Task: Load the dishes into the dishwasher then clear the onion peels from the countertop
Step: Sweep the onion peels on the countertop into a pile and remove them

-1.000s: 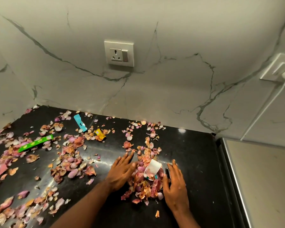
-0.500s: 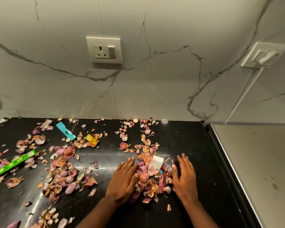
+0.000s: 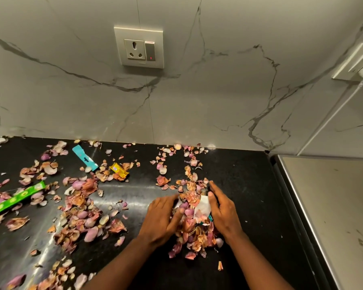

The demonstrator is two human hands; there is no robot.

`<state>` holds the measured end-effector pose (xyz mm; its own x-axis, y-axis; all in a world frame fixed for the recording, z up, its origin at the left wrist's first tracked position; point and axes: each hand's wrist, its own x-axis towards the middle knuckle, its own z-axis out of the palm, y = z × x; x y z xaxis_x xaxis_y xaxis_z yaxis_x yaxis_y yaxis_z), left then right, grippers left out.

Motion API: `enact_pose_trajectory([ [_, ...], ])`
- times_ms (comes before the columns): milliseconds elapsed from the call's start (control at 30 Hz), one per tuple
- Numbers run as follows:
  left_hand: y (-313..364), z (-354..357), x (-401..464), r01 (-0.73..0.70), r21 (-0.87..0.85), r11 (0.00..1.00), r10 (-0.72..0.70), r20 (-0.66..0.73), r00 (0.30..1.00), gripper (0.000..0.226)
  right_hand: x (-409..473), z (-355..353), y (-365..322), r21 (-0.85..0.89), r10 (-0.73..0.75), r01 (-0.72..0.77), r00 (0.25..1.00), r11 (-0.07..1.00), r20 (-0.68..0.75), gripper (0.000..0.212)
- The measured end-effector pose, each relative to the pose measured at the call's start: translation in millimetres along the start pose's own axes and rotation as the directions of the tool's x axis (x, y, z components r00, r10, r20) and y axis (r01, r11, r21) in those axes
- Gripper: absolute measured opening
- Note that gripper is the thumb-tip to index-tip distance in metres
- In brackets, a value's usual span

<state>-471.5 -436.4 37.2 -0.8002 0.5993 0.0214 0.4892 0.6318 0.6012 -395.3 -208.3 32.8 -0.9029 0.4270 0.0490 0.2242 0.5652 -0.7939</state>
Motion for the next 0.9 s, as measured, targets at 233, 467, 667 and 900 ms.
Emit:
enact_pose_trajectory([
  [233, -20, -29, 121, 0.109, -0.060, 0.992, -0.118, -0.190, 0.975, 0.060, 7, 6, 7, 0.022, -0.050, 0.051, 0.996, 0.998, -0.068, 0.044],
  [467, -48, -10, 186, 0.247, 0.249, 0.936, -0.246, -0.035, 0.969, 0.086, 10, 7, 7, 0.038, -0.008, 0.012, 0.995, 0.999, -0.095, 0.047],
  [667, -28, -2, 139, -0.065, -0.004, 0.998, 0.065, 0.032, 0.997, 0.053, 11, 7, 9, 0.024, -0.009, 0.012, 0.994, 1.000, -0.108, 0.039],
  [900, 0, 6, 63, -0.131, -0.229, 0.965, 0.134, -0.001, 0.991, 0.036, 8, 6, 7, 0.060, -0.021, 0.028, 0.994, 0.998, -0.104, 0.039],
])
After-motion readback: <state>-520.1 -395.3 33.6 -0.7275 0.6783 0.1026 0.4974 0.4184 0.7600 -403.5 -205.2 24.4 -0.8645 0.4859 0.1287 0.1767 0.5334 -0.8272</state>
